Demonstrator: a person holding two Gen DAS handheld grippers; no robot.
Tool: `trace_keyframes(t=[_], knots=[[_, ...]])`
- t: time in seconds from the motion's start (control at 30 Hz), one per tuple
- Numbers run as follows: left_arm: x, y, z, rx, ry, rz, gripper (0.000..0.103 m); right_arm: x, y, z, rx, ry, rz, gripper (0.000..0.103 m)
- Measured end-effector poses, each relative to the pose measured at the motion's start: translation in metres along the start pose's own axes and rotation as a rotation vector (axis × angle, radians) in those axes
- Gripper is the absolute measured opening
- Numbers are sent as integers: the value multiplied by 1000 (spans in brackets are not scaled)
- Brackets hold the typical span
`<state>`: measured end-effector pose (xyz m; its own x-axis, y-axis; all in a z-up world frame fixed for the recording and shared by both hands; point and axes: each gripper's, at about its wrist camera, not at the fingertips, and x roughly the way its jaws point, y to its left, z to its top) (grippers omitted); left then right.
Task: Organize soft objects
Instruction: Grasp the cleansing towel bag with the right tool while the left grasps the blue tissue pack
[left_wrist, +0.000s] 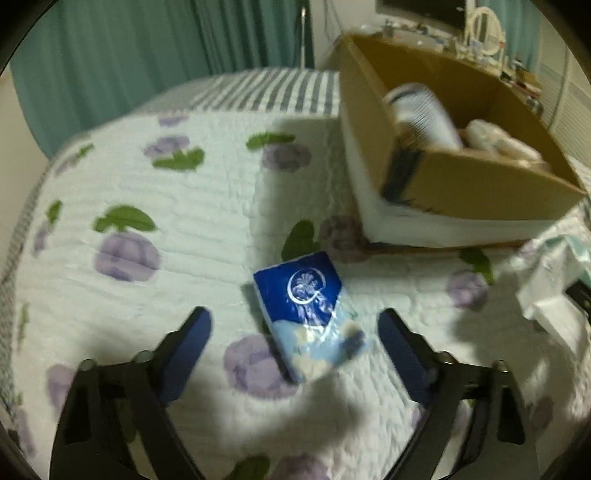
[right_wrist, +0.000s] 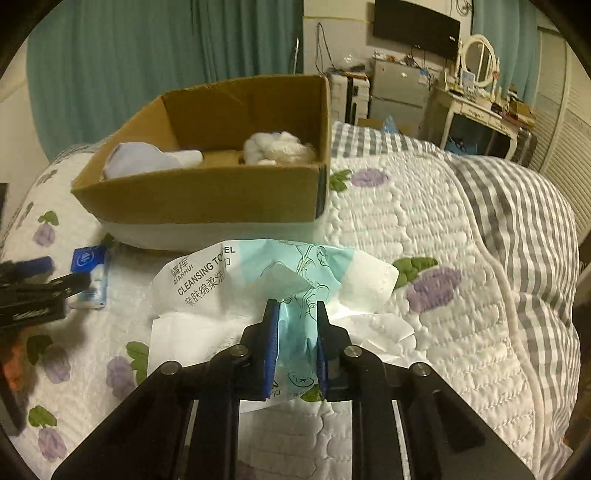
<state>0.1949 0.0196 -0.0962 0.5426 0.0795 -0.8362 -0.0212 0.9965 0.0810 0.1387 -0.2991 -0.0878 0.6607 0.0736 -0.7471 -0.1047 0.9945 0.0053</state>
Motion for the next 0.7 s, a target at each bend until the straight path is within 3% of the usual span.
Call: trace_keyframes(t=[0.13, 0.27, 0.37, 0.7], knots=[[21, -3, 0, 21, -2, -12, 73, 13, 17, 6, -15, 19, -9, 17], [27, -7, -2, 38, 0, -86, 35, 13, 30, 0, -36, 29, -16, 17], [21, -12, -6, 61, -1, -109, 20, 12, 36, -2, -51, 29, -21, 17], [-37, -21, -25, 103, -28, -142, 17, -34, 46, -3, -83, -26, -7, 17]])
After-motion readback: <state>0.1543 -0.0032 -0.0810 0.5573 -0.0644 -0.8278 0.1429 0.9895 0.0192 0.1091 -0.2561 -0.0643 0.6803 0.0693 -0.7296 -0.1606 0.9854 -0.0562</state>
